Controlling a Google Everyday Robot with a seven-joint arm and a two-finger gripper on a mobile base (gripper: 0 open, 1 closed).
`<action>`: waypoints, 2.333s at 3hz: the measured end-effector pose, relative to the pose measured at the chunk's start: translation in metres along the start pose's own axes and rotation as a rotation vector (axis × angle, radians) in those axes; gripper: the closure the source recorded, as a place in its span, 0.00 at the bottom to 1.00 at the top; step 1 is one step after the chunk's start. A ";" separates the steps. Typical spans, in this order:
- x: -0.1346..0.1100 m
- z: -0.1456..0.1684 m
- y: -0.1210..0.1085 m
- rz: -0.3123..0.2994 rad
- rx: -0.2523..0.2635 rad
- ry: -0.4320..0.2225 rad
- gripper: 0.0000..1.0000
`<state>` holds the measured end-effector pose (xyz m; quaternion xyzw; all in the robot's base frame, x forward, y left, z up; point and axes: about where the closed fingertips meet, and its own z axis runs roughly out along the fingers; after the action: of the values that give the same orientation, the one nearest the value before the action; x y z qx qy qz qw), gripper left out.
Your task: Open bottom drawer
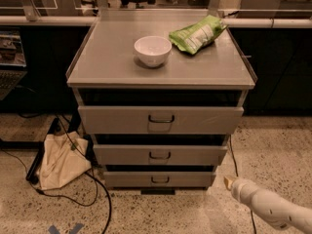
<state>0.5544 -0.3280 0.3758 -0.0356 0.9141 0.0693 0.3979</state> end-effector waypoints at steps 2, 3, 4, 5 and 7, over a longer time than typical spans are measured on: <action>0.066 0.052 0.013 0.085 0.037 -0.089 1.00; 0.080 0.065 0.026 0.022 0.027 -0.119 1.00; 0.081 0.067 0.026 0.029 0.030 -0.117 1.00; 0.085 0.074 0.027 0.046 0.039 -0.113 1.00; 0.078 0.134 0.045 -0.039 -0.094 -0.113 1.00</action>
Offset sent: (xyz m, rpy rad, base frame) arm -0.0185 0.0241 -0.1064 0.0314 -0.1385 -0.1146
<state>0.5928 -0.2633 0.2333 -0.0683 0.8850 0.1062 0.4481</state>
